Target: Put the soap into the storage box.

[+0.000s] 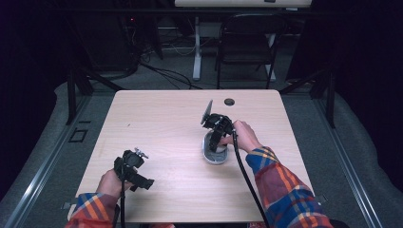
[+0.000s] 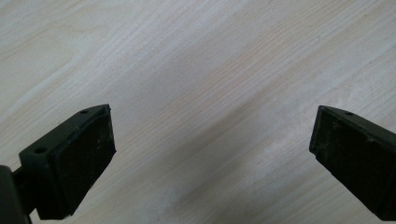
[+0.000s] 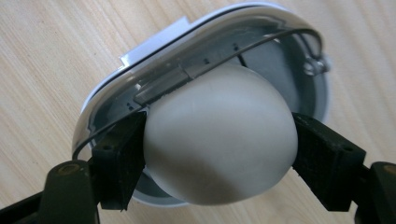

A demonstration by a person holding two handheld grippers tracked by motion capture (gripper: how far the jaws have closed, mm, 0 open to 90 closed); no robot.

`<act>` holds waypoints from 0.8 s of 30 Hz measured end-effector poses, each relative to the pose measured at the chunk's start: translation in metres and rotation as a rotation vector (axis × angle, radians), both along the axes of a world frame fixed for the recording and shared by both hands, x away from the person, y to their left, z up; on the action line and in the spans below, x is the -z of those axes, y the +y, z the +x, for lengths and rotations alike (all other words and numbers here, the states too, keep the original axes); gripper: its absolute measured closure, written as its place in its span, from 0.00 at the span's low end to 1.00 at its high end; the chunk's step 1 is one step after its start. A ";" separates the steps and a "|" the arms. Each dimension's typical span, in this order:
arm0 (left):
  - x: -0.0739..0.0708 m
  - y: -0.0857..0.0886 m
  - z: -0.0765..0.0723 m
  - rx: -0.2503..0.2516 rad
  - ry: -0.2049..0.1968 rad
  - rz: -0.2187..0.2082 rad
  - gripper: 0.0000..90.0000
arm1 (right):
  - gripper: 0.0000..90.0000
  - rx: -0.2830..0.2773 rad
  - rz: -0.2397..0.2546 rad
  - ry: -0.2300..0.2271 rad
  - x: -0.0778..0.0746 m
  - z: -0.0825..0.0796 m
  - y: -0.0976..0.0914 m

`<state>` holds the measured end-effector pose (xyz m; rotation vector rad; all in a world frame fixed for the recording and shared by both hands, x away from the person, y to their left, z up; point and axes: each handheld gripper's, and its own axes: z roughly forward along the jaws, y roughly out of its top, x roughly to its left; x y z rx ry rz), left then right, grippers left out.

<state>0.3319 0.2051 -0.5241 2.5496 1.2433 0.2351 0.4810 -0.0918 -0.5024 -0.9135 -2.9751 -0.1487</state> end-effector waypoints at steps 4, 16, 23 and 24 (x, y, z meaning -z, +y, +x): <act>0.000 0.000 0.000 -0.001 0.002 0.000 0.00 | 0.26 0.003 0.045 0.002 0.005 0.000 -0.001; 0.000 0.000 0.000 0.000 0.001 0.001 0.00 | 0.18 -0.004 0.122 -0.041 -0.013 -0.006 -0.009; 0.000 0.000 0.000 -0.002 -0.001 0.001 0.00 | 0.10 -0.014 0.137 -0.073 -0.030 -0.018 -0.022; 0.000 0.000 0.000 -0.001 -0.001 0.001 0.00 | 0.09 -0.012 0.139 -0.071 -0.031 -0.020 -0.024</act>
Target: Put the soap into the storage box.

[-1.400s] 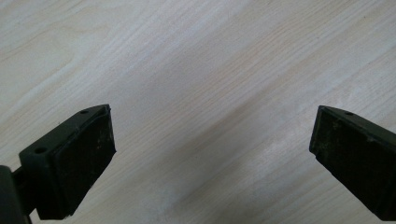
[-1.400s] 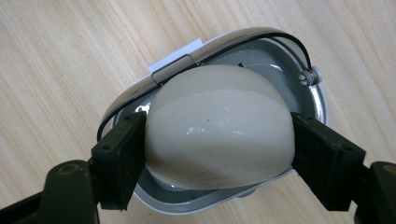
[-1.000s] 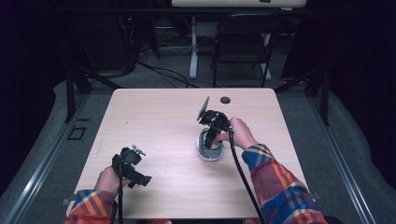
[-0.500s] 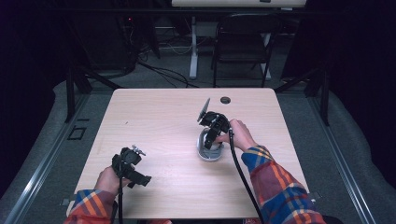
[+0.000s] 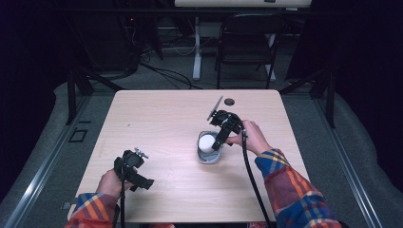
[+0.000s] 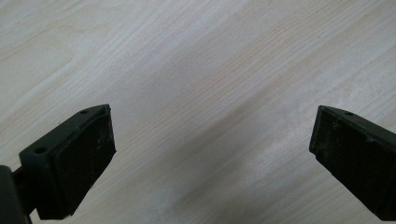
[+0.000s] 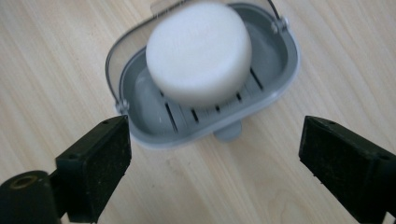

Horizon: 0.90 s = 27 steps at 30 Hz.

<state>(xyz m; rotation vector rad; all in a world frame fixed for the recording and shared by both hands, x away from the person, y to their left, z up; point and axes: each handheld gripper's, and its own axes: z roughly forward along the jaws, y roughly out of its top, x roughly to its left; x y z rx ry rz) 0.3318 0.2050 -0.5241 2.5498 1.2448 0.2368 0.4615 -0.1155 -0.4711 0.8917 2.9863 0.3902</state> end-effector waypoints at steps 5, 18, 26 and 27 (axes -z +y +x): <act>0.000 0.000 0.000 -0.002 -0.001 -0.002 0.00 | 0.04 0.002 0.005 -0.011 -0.009 -0.013 -0.015; 0.000 -0.001 0.000 -0.002 -0.003 0.002 0.00 | 0.03 0.034 -0.007 -0.045 -0.011 -0.047 -0.060; 0.000 -0.001 0.000 -0.002 -0.004 0.001 0.00 | 0.01 0.072 -0.031 -0.045 0.002 -0.063 -0.088; 0.000 -0.001 0.000 -0.001 -0.004 0.002 0.00 | 0.01 0.072 -0.053 -0.047 0.003 -0.065 -0.092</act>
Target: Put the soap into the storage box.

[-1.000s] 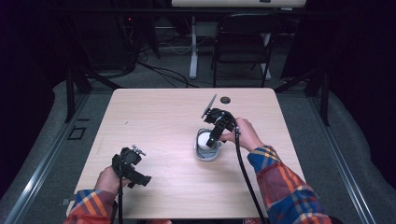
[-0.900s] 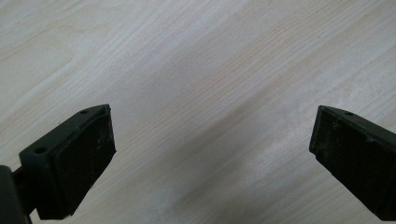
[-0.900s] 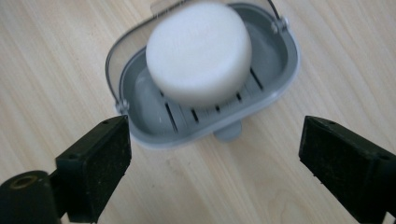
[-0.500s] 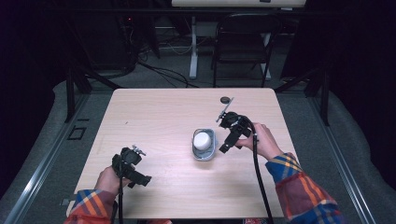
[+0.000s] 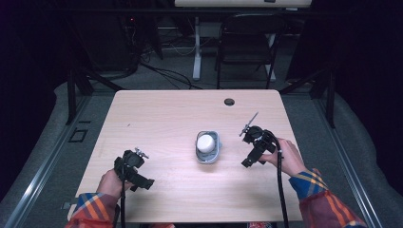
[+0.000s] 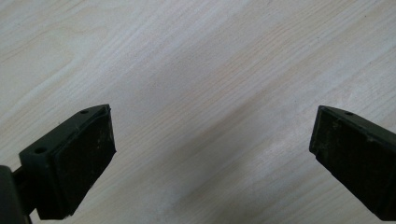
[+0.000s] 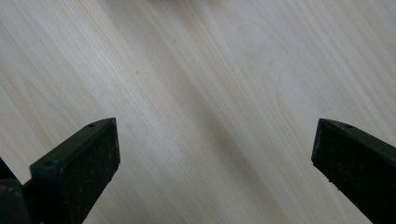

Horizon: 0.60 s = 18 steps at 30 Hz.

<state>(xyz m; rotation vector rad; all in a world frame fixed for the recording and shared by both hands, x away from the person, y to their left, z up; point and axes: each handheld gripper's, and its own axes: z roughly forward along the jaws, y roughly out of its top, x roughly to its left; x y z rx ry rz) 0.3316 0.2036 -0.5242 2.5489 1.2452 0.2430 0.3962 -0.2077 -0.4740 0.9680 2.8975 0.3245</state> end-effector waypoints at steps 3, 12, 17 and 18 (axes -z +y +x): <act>0.000 0.000 0.000 -0.003 -0.002 -0.003 0.00 | 0.01 0.020 0.018 0.001 0.006 -0.006 -0.009; 0.000 0.000 0.000 -0.001 -0.002 -0.002 0.00 | 0.00 0.052 -0.005 0.019 0.027 -0.027 -0.030; 0.000 -0.001 0.000 0.006 0.000 -0.001 0.00 | 0.00 0.067 -0.031 0.048 0.045 -0.034 -0.037; 0.000 -0.001 -0.001 0.007 0.000 0.001 0.00 | 0.00 0.070 -0.042 0.056 0.048 -0.034 -0.037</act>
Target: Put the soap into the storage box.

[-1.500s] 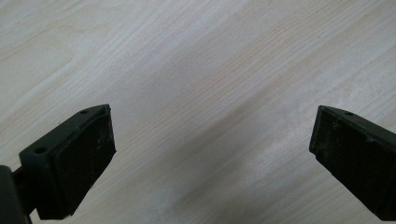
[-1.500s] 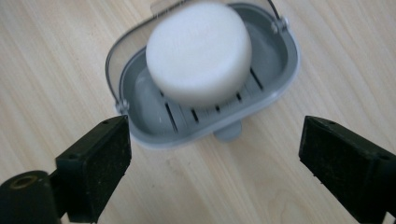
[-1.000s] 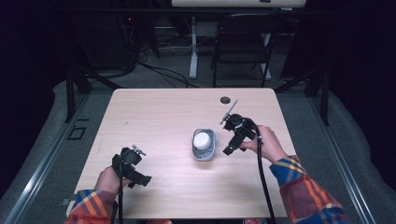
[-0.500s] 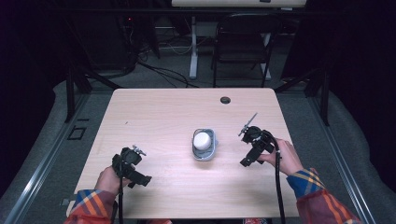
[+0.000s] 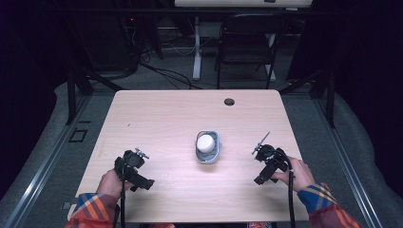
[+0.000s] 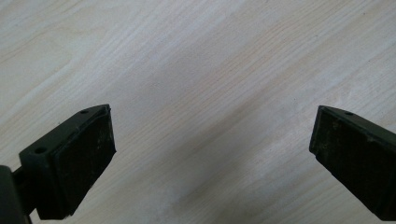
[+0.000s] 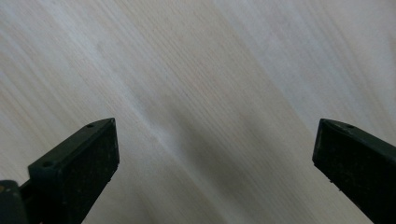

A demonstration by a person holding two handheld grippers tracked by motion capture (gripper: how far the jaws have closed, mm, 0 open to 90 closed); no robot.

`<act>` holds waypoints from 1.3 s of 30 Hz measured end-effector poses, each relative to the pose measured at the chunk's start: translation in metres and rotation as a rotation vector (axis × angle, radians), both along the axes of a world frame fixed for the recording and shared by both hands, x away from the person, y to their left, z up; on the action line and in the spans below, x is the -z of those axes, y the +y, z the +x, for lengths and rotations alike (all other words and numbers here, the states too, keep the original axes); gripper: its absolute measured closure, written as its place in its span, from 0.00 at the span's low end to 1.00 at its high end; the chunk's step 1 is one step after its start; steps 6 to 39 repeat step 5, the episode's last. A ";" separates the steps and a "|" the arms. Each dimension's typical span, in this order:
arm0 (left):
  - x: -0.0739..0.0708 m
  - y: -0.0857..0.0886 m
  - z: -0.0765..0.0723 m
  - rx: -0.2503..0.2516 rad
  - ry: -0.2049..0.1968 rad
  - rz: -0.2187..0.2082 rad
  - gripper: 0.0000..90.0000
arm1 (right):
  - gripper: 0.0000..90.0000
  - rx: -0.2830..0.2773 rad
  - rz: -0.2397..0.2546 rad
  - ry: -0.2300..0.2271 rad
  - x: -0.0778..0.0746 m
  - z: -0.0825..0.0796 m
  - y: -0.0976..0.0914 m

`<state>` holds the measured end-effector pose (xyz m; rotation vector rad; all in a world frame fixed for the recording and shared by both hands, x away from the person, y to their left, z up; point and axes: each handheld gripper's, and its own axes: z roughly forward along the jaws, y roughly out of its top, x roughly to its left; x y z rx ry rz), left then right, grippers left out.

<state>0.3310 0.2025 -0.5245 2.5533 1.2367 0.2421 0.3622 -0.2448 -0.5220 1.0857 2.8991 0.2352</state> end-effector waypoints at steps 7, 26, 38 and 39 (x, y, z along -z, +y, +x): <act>0.000 0.000 0.001 0.002 0.003 0.000 0.00 | 0.00 -0.005 -0.017 0.008 0.007 0.003 0.003; 0.000 0.000 0.001 0.002 0.003 0.000 0.00 | 0.00 -0.005 -0.017 0.008 0.007 0.003 0.003; 0.000 0.000 0.001 0.002 0.003 0.000 0.00 | 0.00 -0.005 -0.017 0.008 0.007 0.003 0.003; 0.000 0.000 0.001 0.002 0.003 0.000 0.00 | 0.00 -0.005 -0.017 0.008 0.007 0.003 0.003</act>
